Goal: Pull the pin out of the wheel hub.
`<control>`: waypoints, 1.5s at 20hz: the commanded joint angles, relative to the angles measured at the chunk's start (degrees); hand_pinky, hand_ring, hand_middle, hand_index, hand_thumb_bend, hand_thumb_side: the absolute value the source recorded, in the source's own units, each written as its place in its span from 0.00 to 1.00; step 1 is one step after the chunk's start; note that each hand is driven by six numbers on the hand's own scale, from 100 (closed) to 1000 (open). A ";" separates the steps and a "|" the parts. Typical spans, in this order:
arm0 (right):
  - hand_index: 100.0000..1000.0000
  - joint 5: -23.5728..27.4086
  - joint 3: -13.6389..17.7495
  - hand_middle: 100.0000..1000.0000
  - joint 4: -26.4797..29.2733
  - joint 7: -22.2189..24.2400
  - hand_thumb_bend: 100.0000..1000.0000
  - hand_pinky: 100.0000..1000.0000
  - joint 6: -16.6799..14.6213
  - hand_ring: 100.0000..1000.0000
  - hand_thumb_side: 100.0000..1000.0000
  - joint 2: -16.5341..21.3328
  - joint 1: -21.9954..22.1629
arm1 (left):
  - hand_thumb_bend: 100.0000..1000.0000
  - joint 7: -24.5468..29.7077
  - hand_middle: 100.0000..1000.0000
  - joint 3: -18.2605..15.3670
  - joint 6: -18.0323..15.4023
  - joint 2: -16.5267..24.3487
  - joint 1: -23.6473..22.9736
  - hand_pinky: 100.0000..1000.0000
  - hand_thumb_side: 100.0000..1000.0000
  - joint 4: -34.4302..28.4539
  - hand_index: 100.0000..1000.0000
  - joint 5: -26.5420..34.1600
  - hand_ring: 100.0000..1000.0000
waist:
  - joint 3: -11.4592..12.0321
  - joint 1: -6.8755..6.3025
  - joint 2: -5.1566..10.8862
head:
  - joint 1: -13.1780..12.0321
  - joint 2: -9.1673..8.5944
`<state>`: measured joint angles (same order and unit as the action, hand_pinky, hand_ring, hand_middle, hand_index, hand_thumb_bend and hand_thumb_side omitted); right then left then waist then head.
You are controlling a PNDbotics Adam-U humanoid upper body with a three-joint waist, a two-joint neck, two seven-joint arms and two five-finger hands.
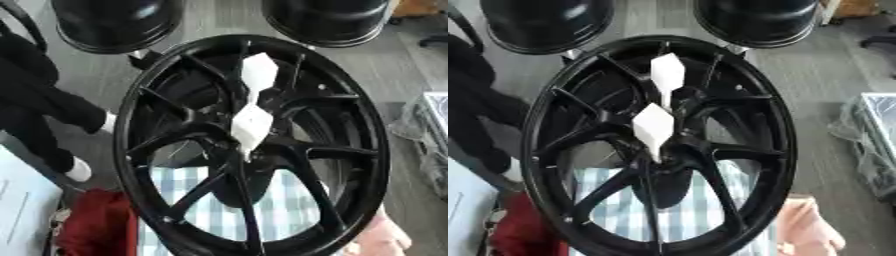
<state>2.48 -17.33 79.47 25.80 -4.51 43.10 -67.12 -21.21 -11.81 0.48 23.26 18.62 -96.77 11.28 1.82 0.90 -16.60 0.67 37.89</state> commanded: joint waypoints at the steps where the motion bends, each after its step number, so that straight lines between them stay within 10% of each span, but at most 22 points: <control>1: 0.79 -2.17 -2.05 0.70 -0.65 2.52 0.33 0.77 -1.52 0.75 0.23 0.59 -3.33 | 0.21 0.27 0.68 -0.04 -0.07 2.40 0.51 0.69 0.53 -0.78 0.72 -0.30 0.76 | 0.00 -0.02 1.26 | 0.34 -0.81; 16: 0.79 -12.98 -13.32 0.71 -11.18 16.18 0.39 0.78 -10.85 0.76 0.32 -4.86 -12.24 | 0.21 0.73 0.67 0.31 0.09 4.20 0.05 0.69 0.54 -0.57 0.72 -0.57 0.76 | -0.48 1.65 1.12 | -0.62 -1.03; 30: 0.84 -19.67 -12.72 0.78 -21.83 26.16 0.38 0.83 -18.20 0.83 0.46 -8.56 -13.93 | 0.20 0.72 0.67 0.22 0.14 4.47 -0.11 0.69 0.54 -0.45 0.72 -0.54 0.76 | -0.63 2.12 1.03 | -0.73 -0.41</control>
<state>-16.30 -31.10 58.39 48.83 -18.85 33.87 -79.38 -20.57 -11.42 0.66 25.76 18.15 -96.70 10.89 1.19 3.36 -16.62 -0.16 37.63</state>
